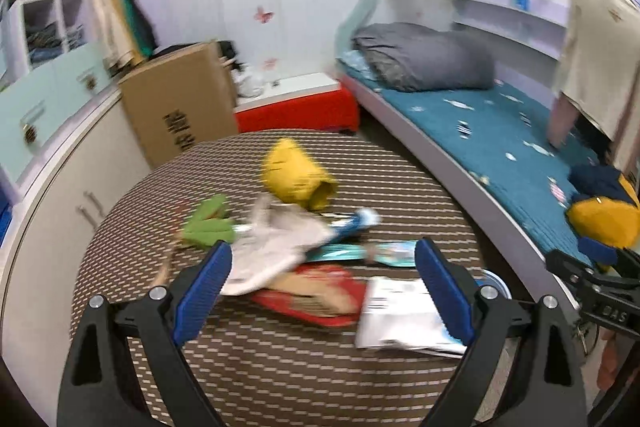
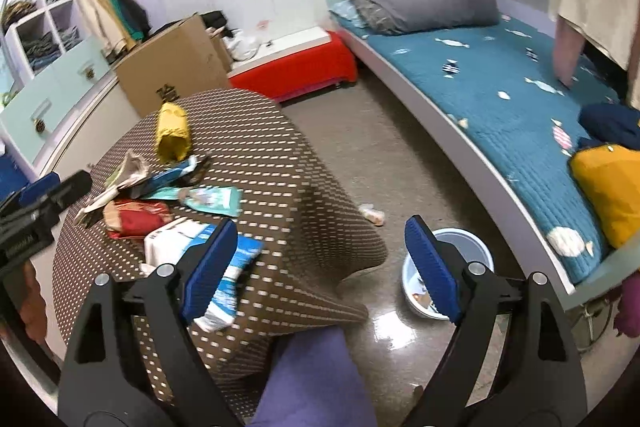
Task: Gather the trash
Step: 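Move both tools back to the table toward the remaining trash, then grasp the green leaf toy with the left tool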
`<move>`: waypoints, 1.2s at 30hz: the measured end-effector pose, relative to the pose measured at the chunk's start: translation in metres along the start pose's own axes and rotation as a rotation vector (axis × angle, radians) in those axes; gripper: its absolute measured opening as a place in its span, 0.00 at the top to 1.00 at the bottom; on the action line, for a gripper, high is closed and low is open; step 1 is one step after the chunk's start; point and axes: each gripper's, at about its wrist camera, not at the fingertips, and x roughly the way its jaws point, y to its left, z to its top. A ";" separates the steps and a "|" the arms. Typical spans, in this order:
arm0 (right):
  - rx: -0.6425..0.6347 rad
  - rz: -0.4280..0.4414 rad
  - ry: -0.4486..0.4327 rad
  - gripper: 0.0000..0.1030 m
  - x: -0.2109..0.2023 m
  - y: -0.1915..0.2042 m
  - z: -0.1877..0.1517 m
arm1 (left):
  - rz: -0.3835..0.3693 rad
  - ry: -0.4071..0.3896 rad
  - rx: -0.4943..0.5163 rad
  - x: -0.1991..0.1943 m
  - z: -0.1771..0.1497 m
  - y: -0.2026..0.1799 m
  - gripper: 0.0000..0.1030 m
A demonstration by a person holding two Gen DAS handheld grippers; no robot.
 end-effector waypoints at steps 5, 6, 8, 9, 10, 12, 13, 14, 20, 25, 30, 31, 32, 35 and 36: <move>-0.062 0.028 0.014 0.18 0.014 0.034 0.012 | 0.078 0.041 -0.082 0.013 0.004 0.065 0.12; -0.075 0.037 0.017 0.18 0.018 0.042 0.015 | 0.090 0.051 -0.098 0.016 0.004 0.075 0.12; -0.100 0.053 0.022 0.17 0.025 0.055 0.021 | 0.104 0.071 -0.130 0.023 0.005 0.097 0.12; -0.115 0.060 0.024 0.17 0.029 0.063 0.024 | 0.112 0.087 -0.147 0.029 0.006 0.111 0.12; -0.129 0.066 0.028 0.16 0.033 0.070 0.026 | 0.117 0.092 -0.152 0.031 0.005 0.119 0.12; -0.162 0.078 0.045 0.16 0.045 0.085 0.032 | 0.122 0.103 -0.134 0.041 0.007 0.135 0.12; -0.172 0.081 0.052 0.16 0.049 0.090 0.034 | 0.118 0.109 -0.126 0.044 0.007 0.140 0.12; -0.187 0.089 0.060 0.16 0.055 0.097 0.036 | 0.105 0.121 -0.115 0.049 0.008 0.145 0.12; -0.164 0.101 0.115 0.16 0.087 0.114 0.047 | 0.010 0.239 -0.074 0.112 0.016 0.165 0.12; -0.188 0.078 0.131 0.16 0.100 0.121 0.049 | -0.086 0.313 -0.022 0.159 0.019 0.164 0.12; -0.184 0.056 0.132 0.16 0.108 0.120 0.052 | -0.124 0.355 0.042 0.177 0.011 0.147 0.12; -0.184 0.055 0.132 0.16 0.108 0.119 0.052 | -0.141 0.355 0.055 0.177 0.009 0.142 0.12; -0.182 0.052 0.136 0.16 0.110 0.118 0.052 | -0.153 0.357 0.065 0.176 0.007 0.139 0.12; -0.177 0.048 0.147 0.16 0.113 0.115 0.050 | -0.164 0.380 0.072 0.175 0.004 0.131 0.12; -0.175 0.049 0.149 0.16 0.113 0.114 0.050 | -0.175 0.390 0.069 0.173 0.002 0.129 0.12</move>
